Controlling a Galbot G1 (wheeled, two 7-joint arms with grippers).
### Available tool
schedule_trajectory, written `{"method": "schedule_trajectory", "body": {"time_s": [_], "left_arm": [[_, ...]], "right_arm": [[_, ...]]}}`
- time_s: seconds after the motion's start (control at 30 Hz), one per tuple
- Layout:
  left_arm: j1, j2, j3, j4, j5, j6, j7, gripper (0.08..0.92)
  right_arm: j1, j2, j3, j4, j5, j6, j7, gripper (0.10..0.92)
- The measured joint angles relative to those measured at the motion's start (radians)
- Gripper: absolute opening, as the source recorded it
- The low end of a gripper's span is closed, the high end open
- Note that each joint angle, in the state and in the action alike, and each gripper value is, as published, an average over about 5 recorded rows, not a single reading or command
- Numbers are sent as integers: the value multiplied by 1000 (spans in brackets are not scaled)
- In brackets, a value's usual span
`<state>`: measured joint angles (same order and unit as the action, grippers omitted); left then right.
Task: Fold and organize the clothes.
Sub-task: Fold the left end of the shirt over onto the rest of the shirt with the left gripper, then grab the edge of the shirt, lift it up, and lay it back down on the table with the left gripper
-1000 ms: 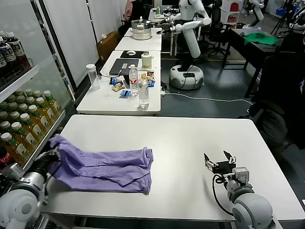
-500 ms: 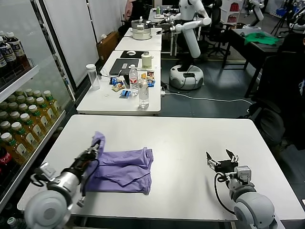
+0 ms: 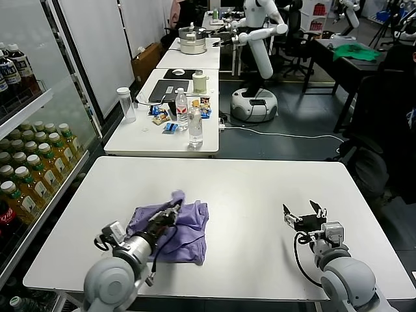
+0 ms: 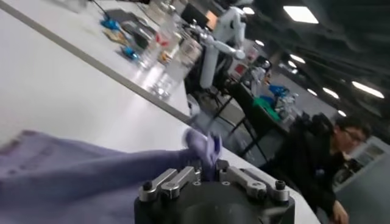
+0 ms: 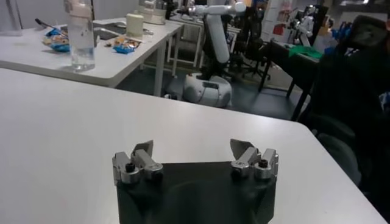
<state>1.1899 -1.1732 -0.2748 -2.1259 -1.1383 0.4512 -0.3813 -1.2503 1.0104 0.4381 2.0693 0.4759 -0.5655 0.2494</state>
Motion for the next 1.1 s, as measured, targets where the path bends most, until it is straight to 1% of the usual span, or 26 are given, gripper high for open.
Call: {"method": "schedule_trajectory", "body": {"time_s": [0.27, 0.4, 0.47, 0.57, 0.7, 0.93, 1.1], "left_arm": [[-8, -23, 37, -2, 3, -13, 15, 550], [5, -19, 13, 6, 33, -28, 14, 663], [16, -11, -6, 15, 74, -40, 13, 723], [39, 4, -37, 36, 166, -60, 9, 792], [74, 20, -67, 77, 307, -84, 5, 820], [96, 22, -79, 163, 512, -97, -5, 823], [99, 27, -77, 213, 602, -99, -6, 823]], "right_arm": [[19, 8, -14, -17, 0, 0, -1, 823], [28, 11, -19, -24, 1, 2, -2, 823], [32, 13, -22, -28, 1, 3, -3, 823], [37, 17, -27, -33, 1, 4, -3, 823], [41, 21, -31, -36, 1, 4, -3, 823], [43, 17, -30, -35, 2, 5, -3, 823], [43, 13, -26, -34, 6, 5, -3, 823]]}}
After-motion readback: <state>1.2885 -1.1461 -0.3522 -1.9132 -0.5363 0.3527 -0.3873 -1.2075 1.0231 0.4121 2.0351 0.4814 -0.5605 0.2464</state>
